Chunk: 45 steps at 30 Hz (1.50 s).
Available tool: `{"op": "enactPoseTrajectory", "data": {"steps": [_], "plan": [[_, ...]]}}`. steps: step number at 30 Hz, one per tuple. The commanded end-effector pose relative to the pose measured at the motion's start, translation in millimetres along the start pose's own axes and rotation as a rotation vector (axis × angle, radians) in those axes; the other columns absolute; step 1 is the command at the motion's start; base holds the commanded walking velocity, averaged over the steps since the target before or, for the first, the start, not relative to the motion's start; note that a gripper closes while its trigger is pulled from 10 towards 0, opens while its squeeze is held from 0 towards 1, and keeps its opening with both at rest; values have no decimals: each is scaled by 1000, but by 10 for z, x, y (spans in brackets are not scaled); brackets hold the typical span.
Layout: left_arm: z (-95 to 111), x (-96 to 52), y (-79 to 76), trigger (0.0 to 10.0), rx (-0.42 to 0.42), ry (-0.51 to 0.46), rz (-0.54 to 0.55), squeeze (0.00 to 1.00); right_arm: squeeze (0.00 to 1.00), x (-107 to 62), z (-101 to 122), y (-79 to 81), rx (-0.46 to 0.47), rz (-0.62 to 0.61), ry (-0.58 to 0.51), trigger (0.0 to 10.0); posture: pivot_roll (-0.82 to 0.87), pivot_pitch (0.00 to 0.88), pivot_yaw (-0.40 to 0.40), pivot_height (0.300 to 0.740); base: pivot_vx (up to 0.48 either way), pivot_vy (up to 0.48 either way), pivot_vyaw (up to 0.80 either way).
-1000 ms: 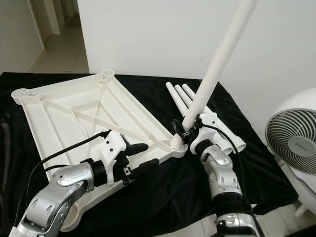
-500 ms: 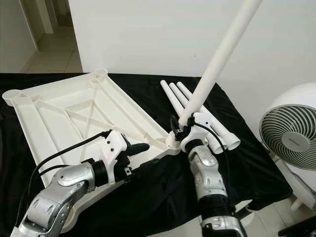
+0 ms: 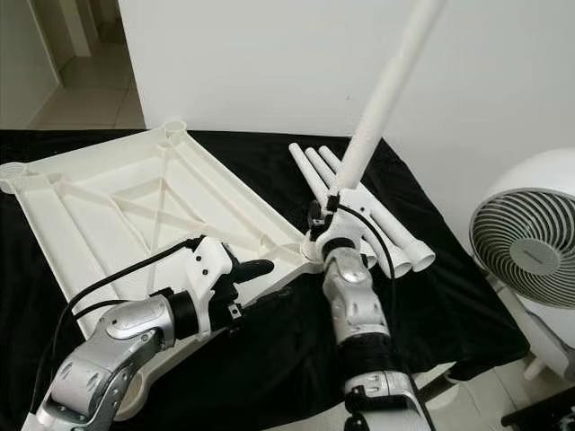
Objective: Building children table
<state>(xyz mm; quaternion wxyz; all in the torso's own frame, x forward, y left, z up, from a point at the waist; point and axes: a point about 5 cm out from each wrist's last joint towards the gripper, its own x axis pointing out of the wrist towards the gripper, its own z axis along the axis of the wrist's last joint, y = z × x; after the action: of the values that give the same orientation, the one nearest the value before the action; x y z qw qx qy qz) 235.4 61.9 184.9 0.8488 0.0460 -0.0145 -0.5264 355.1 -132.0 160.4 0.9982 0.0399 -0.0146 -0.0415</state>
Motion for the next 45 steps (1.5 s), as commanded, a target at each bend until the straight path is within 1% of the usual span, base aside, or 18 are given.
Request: {"op": "enactPoseTrajectory", "data": {"steps": [1,7,8,10,11,12,13,14,17,18,19,20,21,23,36,37,41,45], "plan": [[1,6,12,10000,-2,4,84,0,0,-80,-351,-127,-46,-109,155,10000,36,62,-76,740,0,0,0],[4,10,10,10000,-2,0,87,0,0,-109,-345,-57,-54,-105,141,10000,36,60,-78,740,0,0,0],[7,13,11,10000,-3,-2,87,0,0,-131,-350,-12,-68,-74,132,10000,36,60,-78,740,0,0,0],[22,22,16,10000,-2,-8,88,0,0,-183,-298,66,-82,20,57,10000,35,59,-76,740,0,0,0],[22,22,16,10000,-2,-8,88,0,0,-183,-298,66,-82,20,57,10000,35,59,-76,740,0,0,0],[33,35,20,10000,-4,-12,88,0,0,-211,-237,117,-28,86,18,10000,35,59,-76,740,0,0,0],[33,35,20,10000,-4,-12,88,0,0,-211,-237,117,-28,86,18,10000,35,59,-76,740,0,0,0],[41,44,22,10000,-5,-15,88,0,0,-229,-191,151,12,121,-7,10000,35,59,-76,740,0,0,0],[69,77,20,10000,-10,-29,83,0,0,-243,-72,178,24,154,-51,10000,31,61,-71,740,0,0,0],[86,100,22,10000,-8,-35,76,0,0,-232,-1,175,-10,158,-73,10000,27,61,-68,740,0,0,0],[86,100,22,10000,-8,-35,76,0,0,-232,-1,175,-10,158,-73,10000,27,61,-68,740,0,0,0],[106,131,26,10000,-7,-42,67,0,0,-213,85,181,-63,178,-87,10000,25,60,-68,740,0,0,0],[106,131,26,10000,-7,-42,67,0,0,-213,85,181,-63,178,-87,10000,25,60,-68,740,0,0,0],[148,188,38,10000,3,-53,44,0,0,-170,256,185,-127,221,-113,10000,24,57,-67,740,0,0,0],[255,279,141,10000,38,-71,38,0,0,-96,529,134,-154,294,-130,10000,26,38,-62,740,0,0,0],[286,308,164,10000,32,-85,34,1000,0,-81,545,98,-170,303,-132,10000,28,31,-52,740,0,0,0],[351,354,190,10000,4,-112,17,1000,0,-91,522,34,-208,337,-134,10000,32,28,-42,740,0,0,0],[392,377,236,10000,23,-111,40,1000,0,-125,502,13,-238,391,-132,10000,33,27,-38,740,0,0,0]]}}
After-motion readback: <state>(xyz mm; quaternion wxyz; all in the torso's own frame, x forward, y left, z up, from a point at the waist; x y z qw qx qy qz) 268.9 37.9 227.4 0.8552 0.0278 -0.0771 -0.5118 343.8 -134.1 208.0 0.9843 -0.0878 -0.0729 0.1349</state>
